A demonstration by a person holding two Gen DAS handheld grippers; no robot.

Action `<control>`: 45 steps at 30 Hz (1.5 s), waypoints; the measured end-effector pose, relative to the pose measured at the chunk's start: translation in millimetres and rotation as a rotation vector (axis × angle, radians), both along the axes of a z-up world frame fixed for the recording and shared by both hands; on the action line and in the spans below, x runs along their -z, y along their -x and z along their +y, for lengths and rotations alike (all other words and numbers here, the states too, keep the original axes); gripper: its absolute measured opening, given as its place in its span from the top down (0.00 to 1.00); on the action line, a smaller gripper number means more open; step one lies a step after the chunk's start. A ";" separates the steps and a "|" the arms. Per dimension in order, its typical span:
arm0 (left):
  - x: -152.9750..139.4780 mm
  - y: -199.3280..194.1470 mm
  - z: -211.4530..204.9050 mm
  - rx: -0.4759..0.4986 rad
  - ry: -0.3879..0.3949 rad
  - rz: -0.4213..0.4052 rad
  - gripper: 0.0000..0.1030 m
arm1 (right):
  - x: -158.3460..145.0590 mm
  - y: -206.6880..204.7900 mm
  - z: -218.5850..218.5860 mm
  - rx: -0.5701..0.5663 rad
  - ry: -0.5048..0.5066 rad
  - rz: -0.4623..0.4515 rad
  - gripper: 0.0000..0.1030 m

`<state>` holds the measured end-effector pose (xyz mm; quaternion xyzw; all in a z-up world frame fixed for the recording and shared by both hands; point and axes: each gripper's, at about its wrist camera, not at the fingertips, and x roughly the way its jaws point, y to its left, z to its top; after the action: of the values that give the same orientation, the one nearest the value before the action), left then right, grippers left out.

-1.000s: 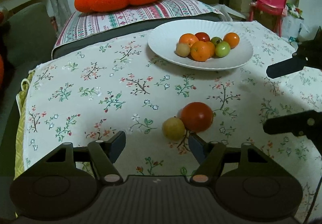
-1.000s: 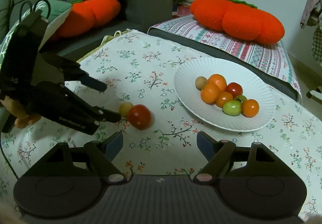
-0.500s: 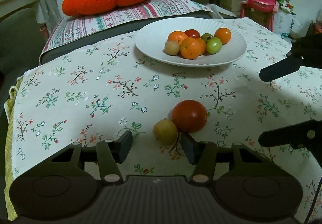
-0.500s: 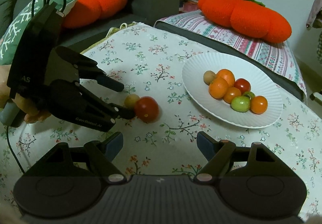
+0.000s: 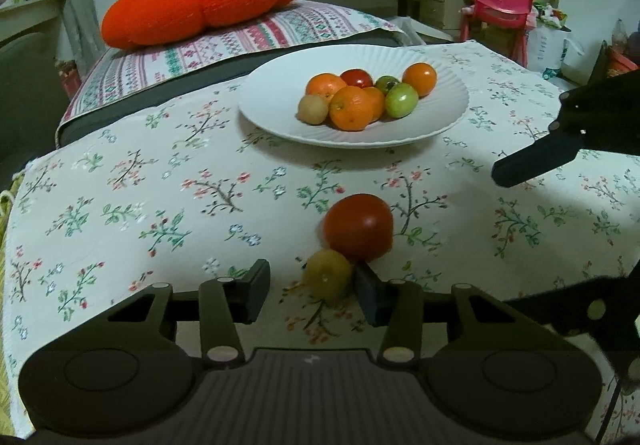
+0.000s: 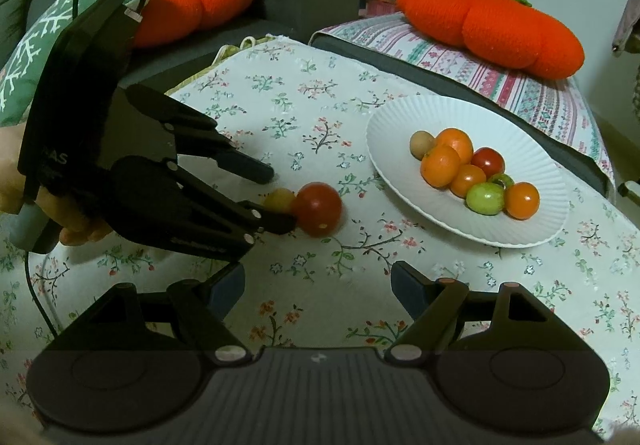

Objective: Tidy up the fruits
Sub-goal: 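Grasp the yellow fruit with the left tool while the right tool grasps the red tomato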

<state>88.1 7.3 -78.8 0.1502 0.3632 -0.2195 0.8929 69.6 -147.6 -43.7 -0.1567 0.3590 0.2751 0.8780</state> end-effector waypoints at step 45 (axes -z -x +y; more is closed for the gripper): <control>0.5 11.7 33.2 -0.063 0.029 0.000 1.00 | 18.4 -41.3 20.2 0.052 -0.093 0.019 0.67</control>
<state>76.4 40.5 -79.3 0.1257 0.3646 -0.1963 0.9015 110.9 -127.4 -62.1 -0.1038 0.3579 0.2700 0.8878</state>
